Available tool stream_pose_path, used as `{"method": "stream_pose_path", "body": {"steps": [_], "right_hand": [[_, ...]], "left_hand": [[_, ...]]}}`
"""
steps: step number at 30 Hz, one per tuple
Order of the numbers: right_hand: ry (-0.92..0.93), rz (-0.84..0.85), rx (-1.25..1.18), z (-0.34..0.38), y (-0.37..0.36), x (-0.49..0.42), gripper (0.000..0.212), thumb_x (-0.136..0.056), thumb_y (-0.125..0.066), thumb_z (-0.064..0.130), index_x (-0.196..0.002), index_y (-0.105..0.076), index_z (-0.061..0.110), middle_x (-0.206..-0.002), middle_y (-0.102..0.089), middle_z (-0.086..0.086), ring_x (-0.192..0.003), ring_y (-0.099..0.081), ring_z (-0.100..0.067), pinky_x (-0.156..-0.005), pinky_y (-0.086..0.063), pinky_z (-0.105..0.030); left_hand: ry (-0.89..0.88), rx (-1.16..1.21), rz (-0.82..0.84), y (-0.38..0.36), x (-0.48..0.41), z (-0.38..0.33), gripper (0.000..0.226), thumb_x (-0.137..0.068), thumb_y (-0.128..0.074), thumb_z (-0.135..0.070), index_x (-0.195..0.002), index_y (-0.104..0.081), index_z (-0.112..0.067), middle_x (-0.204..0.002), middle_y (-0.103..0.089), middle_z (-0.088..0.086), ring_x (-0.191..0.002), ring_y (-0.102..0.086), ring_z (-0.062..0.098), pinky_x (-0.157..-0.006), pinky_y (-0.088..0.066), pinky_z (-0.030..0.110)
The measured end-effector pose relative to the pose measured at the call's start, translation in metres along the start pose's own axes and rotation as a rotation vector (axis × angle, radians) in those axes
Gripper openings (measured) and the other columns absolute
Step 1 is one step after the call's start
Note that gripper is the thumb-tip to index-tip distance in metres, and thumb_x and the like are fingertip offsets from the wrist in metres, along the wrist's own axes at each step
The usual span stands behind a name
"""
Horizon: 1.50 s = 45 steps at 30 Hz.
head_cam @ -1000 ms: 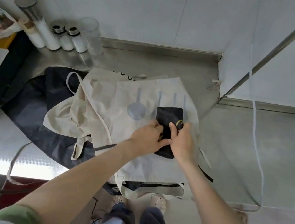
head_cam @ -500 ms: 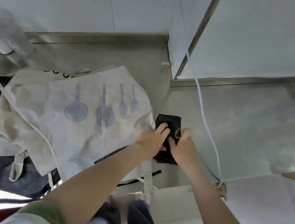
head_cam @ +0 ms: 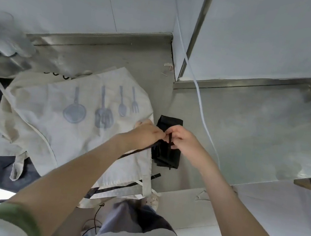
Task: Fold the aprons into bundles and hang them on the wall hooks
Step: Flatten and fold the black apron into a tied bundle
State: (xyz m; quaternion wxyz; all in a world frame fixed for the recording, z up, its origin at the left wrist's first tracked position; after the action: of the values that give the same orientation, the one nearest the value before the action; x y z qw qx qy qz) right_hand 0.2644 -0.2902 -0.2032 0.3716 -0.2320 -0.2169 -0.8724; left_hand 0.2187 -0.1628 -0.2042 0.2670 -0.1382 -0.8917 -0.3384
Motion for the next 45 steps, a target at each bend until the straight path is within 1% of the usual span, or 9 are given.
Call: {"method": "stream_pose_path", "body": {"steps": [3, 7, 12, 18, 24, 30, 33, 38, 45], "right_hand": [[0.001, -0.068, -0.003, -0.006, 0.001, -0.002, 0.030, -0.091, -0.041, -0.008, -0.095, -0.057, 0.016, -0.086, -0.065, -0.004, -0.087, -0.059, -0.017, -0.074, -0.048, -0.024], [-0.035, -0.131, -0.091, -0.017, 0.005, 0.001, 0.003, -0.094, -0.056, 0.010, -0.095, -0.057, 0.013, -0.093, -0.063, -0.005, -0.091, -0.059, -0.016, -0.079, -0.050, -0.025], [-0.072, -0.130, -0.079, -0.021, 0.010, 0.001, 0.021, -0.102, -0.043, 0.017, -0.086, -0.058, 0.016, -0.089, -0.062, 0.001, -0.097, -0.059, -0.017, -0.088, -0.051, -0.030], [-0.062, -0.112, -0.313, -0.033, 0.017, 0.004, 0.019, -0.102, -0.042, 0.013, -0.091, -0.057, 0.013, -0.102, -0.064, -0.004, -0.104, -0.060, -0.013, -0.085, -0.054, -0.031], [-0.009, -0.146, -0.279, -0.037, 0.029, 0.005, 0.018, -0.099, -0.049, 0.014, -0.090, -0.064, 0.018, -0.100, -0.046, 0.001, -0.096, -0.052, -0.014, -0.083, -0.047, -0.025], [0.077, 0.000, -0.173, -0.027, 0.027, 0.009, 0.015, -0.098, -0.051, 0.012, -0.087, -0.060, 0.017, -0.088, -0.059, 0.003, -0.068, -0.049, -0.008, -0.067, -0.041, -0.020], [0.140, 0.084, -0.148, -0.011, 0.027, 0.013, 0.015, -0.100, -0.045, 0.009, -0.088, -0.053, 0.013, -0.067, -0.064, 0.002, -0.056, -0.044, -0.011, -0.058, -0.037, -0.021], [0.045, 0.037, -0.092, 0.002, 0.021, 0.012, 0.020, -0.104, -0.039, 0.022, -0.116, -0.050, 0.010, -0.054, -0.060, -0.001, -0.047, -0.049, -0.012, -0.050, -0.035, -0.025], [-0.157, -0.006, 0.028, -0.005, 0.018, 0.009, 0.025, -0.098, -0.052, 0.029, -0.094, -0.060, 0.006, -0.053, -0.058, -0.001, -0.047, -0.045, -0.012, -0.043, -0.031, -0.022]], "left_hand": [[-0.208, -0.140, -0.076, 0.012, 0.004, 0.002, 0.050, -0.088, -0.037, 0.000, -0.113, -0.070, -0.027, -0.108, -0.067, -0.006, -0.108, -0.043, 0.016, -0.106, -0.028, 0.037], [-0.342, -0.175, -0.055, 0.003, 0.002, 0.000, 0.037, -0.084, -0.047, -0.001, -0.116, -0.059, -0.012, -0.098, -0.065, 0.004, -0.092, -0.055, 0.018, -0.087, -0.045, 0.038], [-0.381, -0.293, 0.008, -0.008, -0.003, -0.008, 0.021, -0.092, -0.044, -0.004, -0.103, -0.061, -0.010, -0.088, -0.067, 0.011, -0.081, -0.059, 0.025, -0.079, -0.046, 0.038], [0.150, 0.816, -0.080, 0.013, -0.024, -0.008, 0.052, -0.105, -0.025, -0.032, -0.070, -0.058, -0.011, -0.059, -0.067, 0.011, -0.066, -0.069, 0.022, -0.066, -0.051, 0.024], [0.219, 0.750, 0.046, -0.003, -0.027, -0.017, 0.059, -0.106, -0.017, -0.026, -0.070, -0.058, -0.003, -0.067, -0.068, 0.016, -0.063, -0.068, 0.022, -0.066, -0.055, 0.020], [0.293, 0.580, 0.046, -0.018, -0.032, 0.000, 0.033, -0.101, -0.041, -0.021, -0.079, -0.062, -0.007, -0.080, -0.070, 0.012, -0.086, -0.067, 0.021, -0.101, -0.041, 0.029], [0.341, 0.609, 0.001, -0.020, -0.034, -0.002, 0.049, -0.104, -0.032, -0.032, -0.072, -0.062, -0.009, -0.066, -0.068, 0.005, -0.066, -0.066, 0.013, -0.085, -0.049, 0.023], [0.323, 0.556, -0.022, -0.024, -0.034, -0.014, 0.034, -0.093, -0.043, -0.007, -0.059, -0.045, -0.010, -0.060, -0.048, 0.007, -0.055, -0.048, 0.016, -0.054, -0.038, 0.021], [0.218, 0.584, 0.069, -0.033, -0.030, -0.020, 0.031, -0.093, -0.051, -0.036, -0.072, -0.060, -0.016, -0.075, -0.056, 0.006, -0.073, -0.051, 0.016, -0.087, -0.041, 0.031]]}}
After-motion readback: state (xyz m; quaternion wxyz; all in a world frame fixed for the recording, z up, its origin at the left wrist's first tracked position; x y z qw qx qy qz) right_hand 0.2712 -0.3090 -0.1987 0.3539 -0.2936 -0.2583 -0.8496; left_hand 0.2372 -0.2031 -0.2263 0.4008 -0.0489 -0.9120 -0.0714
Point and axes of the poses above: each hand's wrist, its own x-axis away from the middle knuckle, its own y-axis out of the back of the hand, z = x × y, the point moved 5 cm from there along -x, towards the middle knuckle
